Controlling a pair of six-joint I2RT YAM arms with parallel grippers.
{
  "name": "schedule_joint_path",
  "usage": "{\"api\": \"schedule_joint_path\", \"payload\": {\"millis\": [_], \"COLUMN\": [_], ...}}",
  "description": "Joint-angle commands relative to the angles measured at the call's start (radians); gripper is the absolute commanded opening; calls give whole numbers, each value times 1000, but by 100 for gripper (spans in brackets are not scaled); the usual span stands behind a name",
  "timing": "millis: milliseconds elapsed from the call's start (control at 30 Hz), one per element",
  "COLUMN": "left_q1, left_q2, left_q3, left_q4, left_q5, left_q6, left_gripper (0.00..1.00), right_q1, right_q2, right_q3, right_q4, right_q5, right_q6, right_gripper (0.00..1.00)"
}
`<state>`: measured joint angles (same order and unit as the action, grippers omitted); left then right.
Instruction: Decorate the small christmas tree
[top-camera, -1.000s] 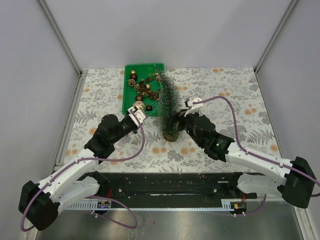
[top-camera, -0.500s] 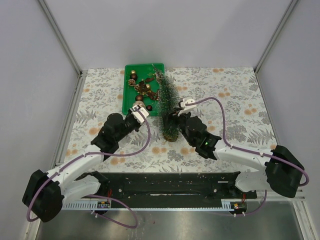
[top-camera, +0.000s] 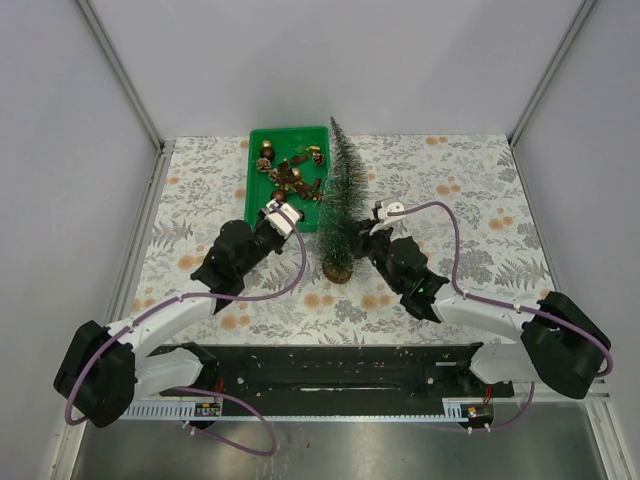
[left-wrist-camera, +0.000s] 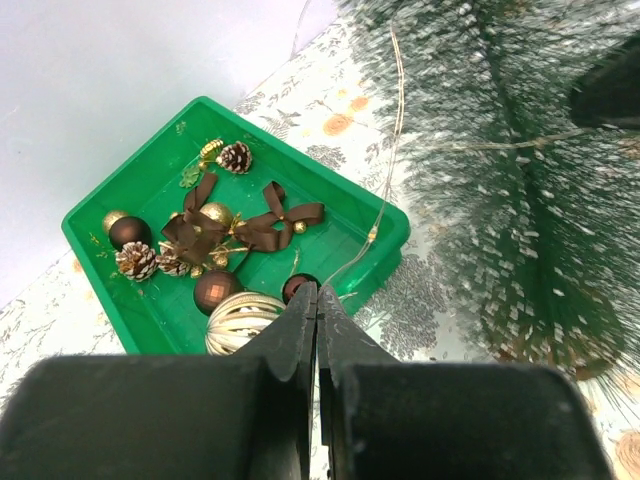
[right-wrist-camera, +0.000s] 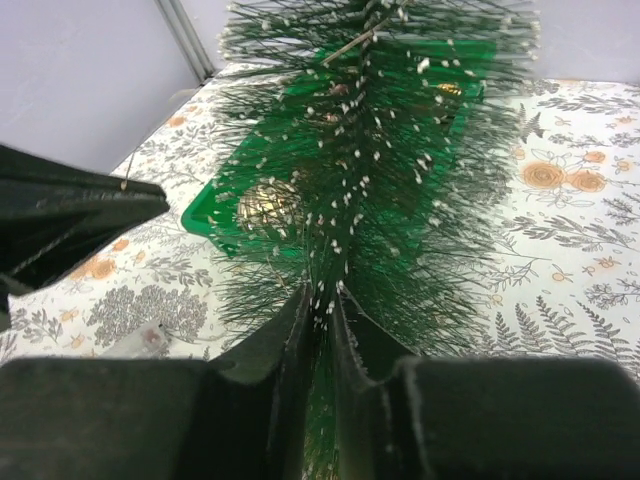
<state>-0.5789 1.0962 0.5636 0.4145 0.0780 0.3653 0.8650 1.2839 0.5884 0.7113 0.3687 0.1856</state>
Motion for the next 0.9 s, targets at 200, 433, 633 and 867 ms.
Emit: {"api": "schedule_joint_path", "payload": {"millis": [200, 433, 633, 867], "left_q1": [21, 21, 21, 7], "left_q2": [94, 152, 218, 185], "left_q3": [102, 116, 180, 216], "left_q4": [141, 199, 260, 261], "left_q5": [63, 60, 72, 189], "left_q6": [-91, -74, -92, -160], "left_gripper": [6, 6, 6, 7], "right_q1": [-138, -230, -248, -250], "right_q2": [-112, -181, -135, -8], "right_q3": [-88, -108, -108, -111], "right_q4": [171, 159, 204, 353], "right_q5": [-489, -784, -951, -995], "right_q6": [3, 61, 130, 206], "right_gripper": [8, 6, 6, 7]}}
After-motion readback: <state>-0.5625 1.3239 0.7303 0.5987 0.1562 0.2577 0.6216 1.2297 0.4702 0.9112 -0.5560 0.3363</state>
